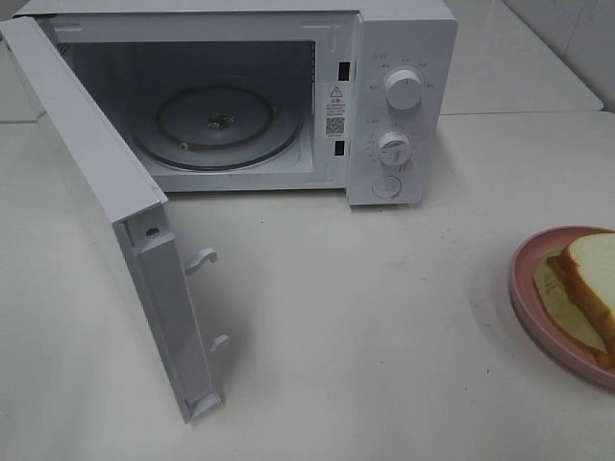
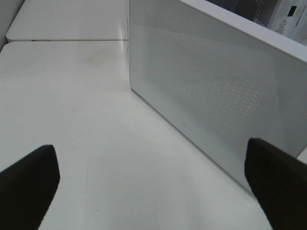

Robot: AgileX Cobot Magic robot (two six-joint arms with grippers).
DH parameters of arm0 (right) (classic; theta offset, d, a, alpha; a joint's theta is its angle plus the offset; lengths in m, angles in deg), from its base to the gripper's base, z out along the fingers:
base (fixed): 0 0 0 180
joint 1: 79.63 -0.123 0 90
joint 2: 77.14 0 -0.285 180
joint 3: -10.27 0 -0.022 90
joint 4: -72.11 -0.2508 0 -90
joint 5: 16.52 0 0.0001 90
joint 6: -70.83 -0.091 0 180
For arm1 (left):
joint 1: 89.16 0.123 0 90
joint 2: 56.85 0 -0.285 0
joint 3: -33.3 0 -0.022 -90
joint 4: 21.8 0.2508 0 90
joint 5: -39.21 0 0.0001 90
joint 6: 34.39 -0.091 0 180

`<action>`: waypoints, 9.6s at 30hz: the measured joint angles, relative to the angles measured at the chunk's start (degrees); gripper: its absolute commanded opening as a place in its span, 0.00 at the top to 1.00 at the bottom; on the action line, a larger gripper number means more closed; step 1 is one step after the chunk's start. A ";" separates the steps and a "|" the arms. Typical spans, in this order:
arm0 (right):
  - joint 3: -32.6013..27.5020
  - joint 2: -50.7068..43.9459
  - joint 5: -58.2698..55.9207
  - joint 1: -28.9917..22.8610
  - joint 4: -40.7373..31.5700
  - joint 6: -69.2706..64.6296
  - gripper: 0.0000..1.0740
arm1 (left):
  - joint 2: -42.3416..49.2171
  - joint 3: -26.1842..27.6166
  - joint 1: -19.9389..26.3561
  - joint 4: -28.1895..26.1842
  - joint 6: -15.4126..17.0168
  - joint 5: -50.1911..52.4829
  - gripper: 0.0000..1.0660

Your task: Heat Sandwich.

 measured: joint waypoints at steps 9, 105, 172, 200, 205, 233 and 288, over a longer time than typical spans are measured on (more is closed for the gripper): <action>0.00 0.00 0.00 0.00 0.00 0.00 0.29 | -7.16 0.06 0.00 0.00 0.00 6.02 0.09; 0.00 0.00 0.00 0.00 0.00 0.00 0.30 | -85.08 -10.31 -5.21 18.62 2.35 102.85 1.00; 0.00 0.00 0.00 0.00 0.00 0.52 0.30 | -112.87 30.08 -33.80 -8.94 -10.49 91.73 1.00; 0.00 0.00 0.00 0.00 -0.06 0.52 0.30 | -120.32 42.23 -35.01 -8.48 -10.54 85.83 1.00; 0.00 0.00 0.00 0.00 -0.11 0.57 0.30 | -120.49 42.51 -35.12 -8.31 -10.60 85.71 1.00; 0.00 0.00 0.00 0.00 -0.29 0.57 0.30 | -108.69 38.62 -33.35 -10.89 -10.66 55.18 0.59; 0.00 0.00 0.00 0.00 -0.29 0.57 0.30 | -82.45 38.56 -3.67 -2.23 -4.01 -12.26 0.07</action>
